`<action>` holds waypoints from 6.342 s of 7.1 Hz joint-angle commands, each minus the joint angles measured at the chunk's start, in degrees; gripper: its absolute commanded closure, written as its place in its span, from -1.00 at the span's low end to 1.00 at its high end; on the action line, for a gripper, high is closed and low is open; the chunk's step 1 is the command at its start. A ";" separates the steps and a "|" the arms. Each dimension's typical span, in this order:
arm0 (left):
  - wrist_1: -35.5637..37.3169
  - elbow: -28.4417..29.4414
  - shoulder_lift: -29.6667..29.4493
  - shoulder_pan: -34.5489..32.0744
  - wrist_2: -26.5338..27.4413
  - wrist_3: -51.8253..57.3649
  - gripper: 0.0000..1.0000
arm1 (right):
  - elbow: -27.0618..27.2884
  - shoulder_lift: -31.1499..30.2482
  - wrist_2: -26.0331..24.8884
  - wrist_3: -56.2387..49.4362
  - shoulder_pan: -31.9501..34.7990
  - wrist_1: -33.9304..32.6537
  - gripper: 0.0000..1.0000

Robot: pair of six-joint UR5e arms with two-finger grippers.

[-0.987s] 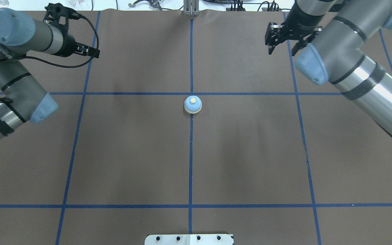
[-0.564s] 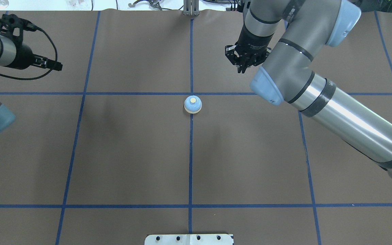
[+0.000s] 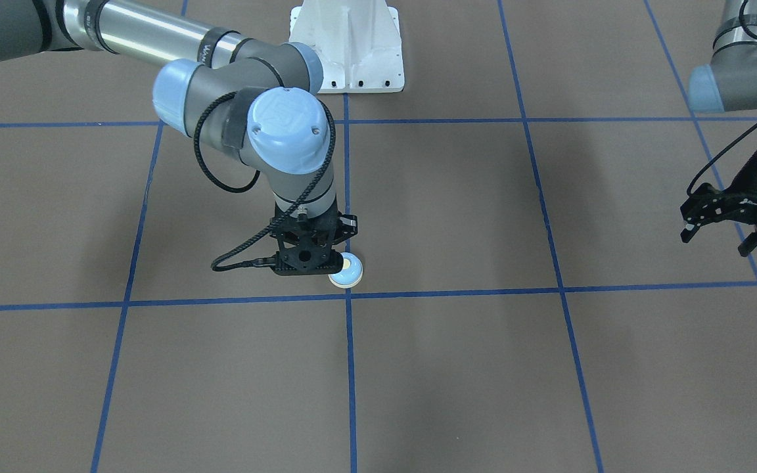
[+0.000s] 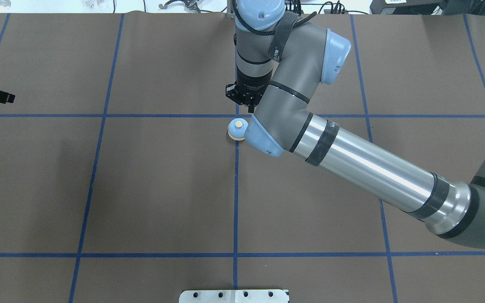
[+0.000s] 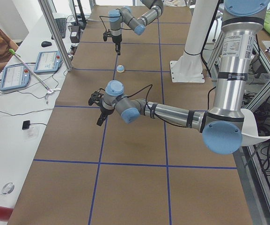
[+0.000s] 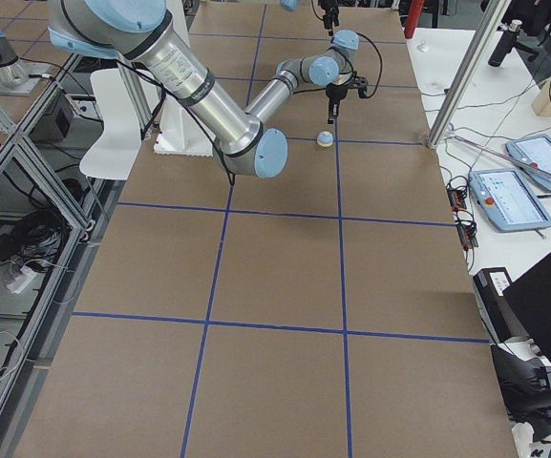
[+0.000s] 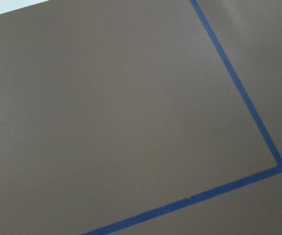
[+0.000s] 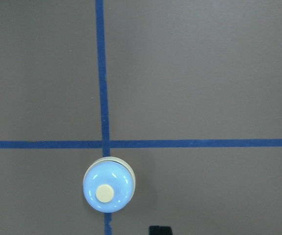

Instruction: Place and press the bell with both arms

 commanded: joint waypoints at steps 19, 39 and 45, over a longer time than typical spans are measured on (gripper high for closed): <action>0.12 -2.95 4.90 -2.34 -1.82 1.42 -0.99 | -4.79 1.97 -1.27 0.30 -0.78 6.47 1.00; 35.11 -3.48 9.83 -25.11 -9.47 36.26 -1.00 | 23.26 -61.14 16.92 -66.23 50.98 1.44 -1.00; 35.11 -3.48 9.83 -25.11 -9.03 34.91 -1.00 | 23.97 -60.79 18.78 -65.71 52.75 -0.67 -1.00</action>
